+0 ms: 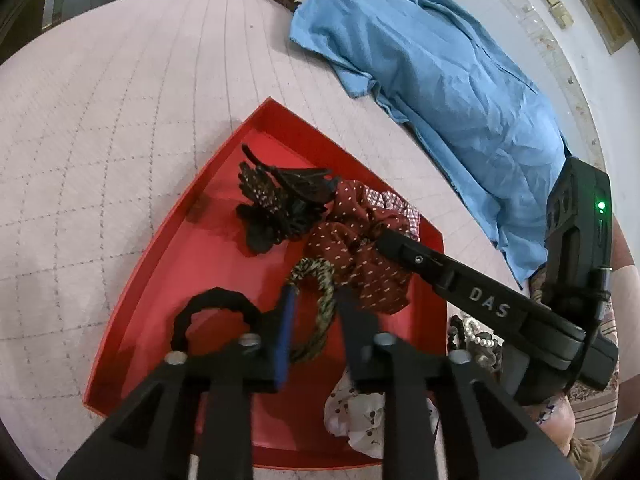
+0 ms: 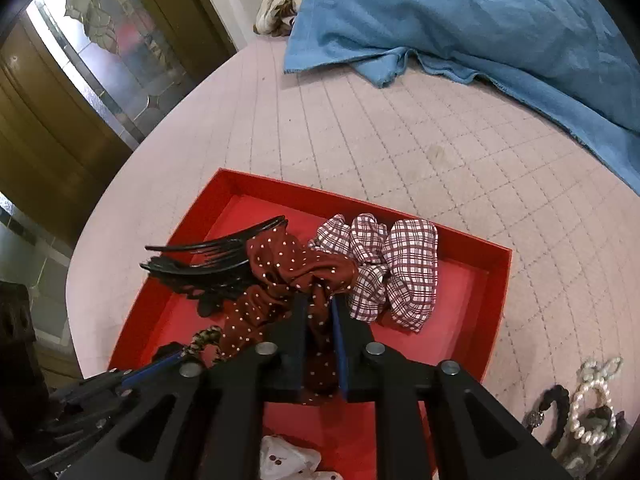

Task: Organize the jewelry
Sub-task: 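Lower both items into the red tray and open both tools, then grasp the grey sheer scrunchie with the right tool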

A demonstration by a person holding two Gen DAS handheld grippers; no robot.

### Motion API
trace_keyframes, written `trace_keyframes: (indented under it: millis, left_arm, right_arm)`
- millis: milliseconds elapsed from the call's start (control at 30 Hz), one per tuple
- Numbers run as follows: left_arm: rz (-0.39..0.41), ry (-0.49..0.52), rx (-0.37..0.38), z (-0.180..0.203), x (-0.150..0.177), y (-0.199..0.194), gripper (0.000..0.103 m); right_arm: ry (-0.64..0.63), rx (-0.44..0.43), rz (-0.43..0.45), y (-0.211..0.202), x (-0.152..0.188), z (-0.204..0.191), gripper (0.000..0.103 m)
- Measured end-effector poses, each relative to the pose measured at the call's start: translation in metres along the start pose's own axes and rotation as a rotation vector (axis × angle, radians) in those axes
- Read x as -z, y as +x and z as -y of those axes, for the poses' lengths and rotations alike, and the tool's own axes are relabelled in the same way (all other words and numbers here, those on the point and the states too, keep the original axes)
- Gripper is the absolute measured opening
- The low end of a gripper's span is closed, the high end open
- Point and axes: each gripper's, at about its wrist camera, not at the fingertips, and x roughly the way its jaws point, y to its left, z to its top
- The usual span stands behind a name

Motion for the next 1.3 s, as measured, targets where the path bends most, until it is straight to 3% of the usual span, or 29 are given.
trace_keyframes:
  millis: [67, 133, 267, 367, 433, 567, 733, 867, 1033, 1300]
  left_arm:
    - [0.014, 0.008, -0.001, 0.002, 0.000, -0.003, 0.032]
    - [0.030, 0.028, -0.013, 0.005, 0.001, -0.007, 0.037]
    - [0.064, 0.073, -0.031, 0.015, 0.002, -0.014, 0.042]
    - [0.101, 0.103, -0.031, 0.022, 0.003, -0.022, 0.055]
    - [0.121, 0.113, -0.030, 0.026, 0.005, -0.026, 0.062]
    - [0.141, 0.127, -0.022, 0.033, 0.007, -0.029, 0.067]
    - [0.174, 0.141, -0.047, 0.041, 0.013, -0.031, 0.067]
    - [0.254, 0.162, -0.074, 0.054, 0.020, -0.041, 0.067]
    - [0.283, 0.212, -0.087, 0.071, 0.026, -0.039, 0.068]
    - [0.245, 0.256, -0.070, 0.090, 0.028, -0.024, 0.068]
  right_arm:
    - [0.014, -0.006, 0.011, -0.006, 0.000, 0.000, 0.040]
    - [0.020, -0.009, 0.027, -0.013, 0.000, 0.001, 0.048]
    - [0.032, -0.019, 0.048, -0.033, 0.003, 0.002, 0.050]
    - [0.046, -0.030, 0.073, -0.053, 0.009, 0.008, 0.056]
    - [0.056, -0.034, 0.088, -0.069, 0.016, 0.015, 0.056]
    - [0.074, -0.010, 0.121, -0.106, 0.036, 0.038, 0.057]
    - [0.122, 0.104, 0.162, -0.154, 0.069, 0.095, 0.060]
    - [0.205, 0.207, 0.170, -0.179, 0.098, 0.150, 0.060]
    - [0.221, 0.272, 0.123, -0.180, 0.122, 0.187, 0.060]
    - [0.319, 0.203, 0.057, -0.148, 0.137, 0.211, 0.060]
